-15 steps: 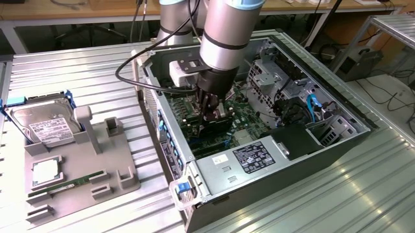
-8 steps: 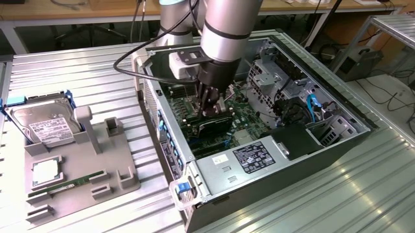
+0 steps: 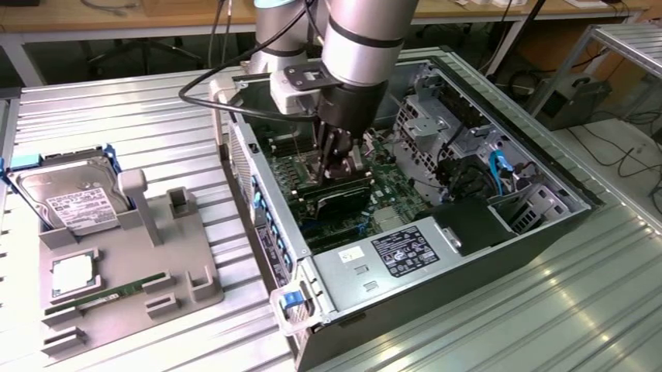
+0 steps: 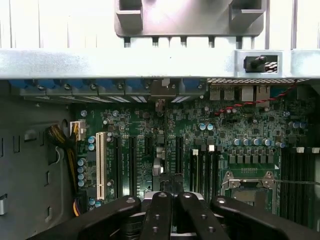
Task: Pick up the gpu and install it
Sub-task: 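Press down on the gpu until it lock into place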
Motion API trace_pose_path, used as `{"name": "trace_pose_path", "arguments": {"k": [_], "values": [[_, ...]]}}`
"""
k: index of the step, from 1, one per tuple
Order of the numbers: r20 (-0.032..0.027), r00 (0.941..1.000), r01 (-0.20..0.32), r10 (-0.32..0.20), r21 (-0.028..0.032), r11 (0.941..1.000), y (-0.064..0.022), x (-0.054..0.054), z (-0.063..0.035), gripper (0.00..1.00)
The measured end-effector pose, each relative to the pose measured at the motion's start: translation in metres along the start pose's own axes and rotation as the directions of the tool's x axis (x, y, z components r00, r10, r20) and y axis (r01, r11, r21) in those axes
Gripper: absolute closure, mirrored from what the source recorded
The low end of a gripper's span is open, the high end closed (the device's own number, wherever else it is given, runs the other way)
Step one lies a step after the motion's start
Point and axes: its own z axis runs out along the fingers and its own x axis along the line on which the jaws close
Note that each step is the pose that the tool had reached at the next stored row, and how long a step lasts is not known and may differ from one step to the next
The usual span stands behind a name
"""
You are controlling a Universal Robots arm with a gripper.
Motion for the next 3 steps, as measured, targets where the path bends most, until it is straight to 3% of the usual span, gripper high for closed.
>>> {"name": "trace_pose_path", "arguments": {"k": [3], "values": [[0.0001,1.0000,0.000,0.000,0.0000,1.0000,0.0000,0.0000,0.0000,0.89]]}}
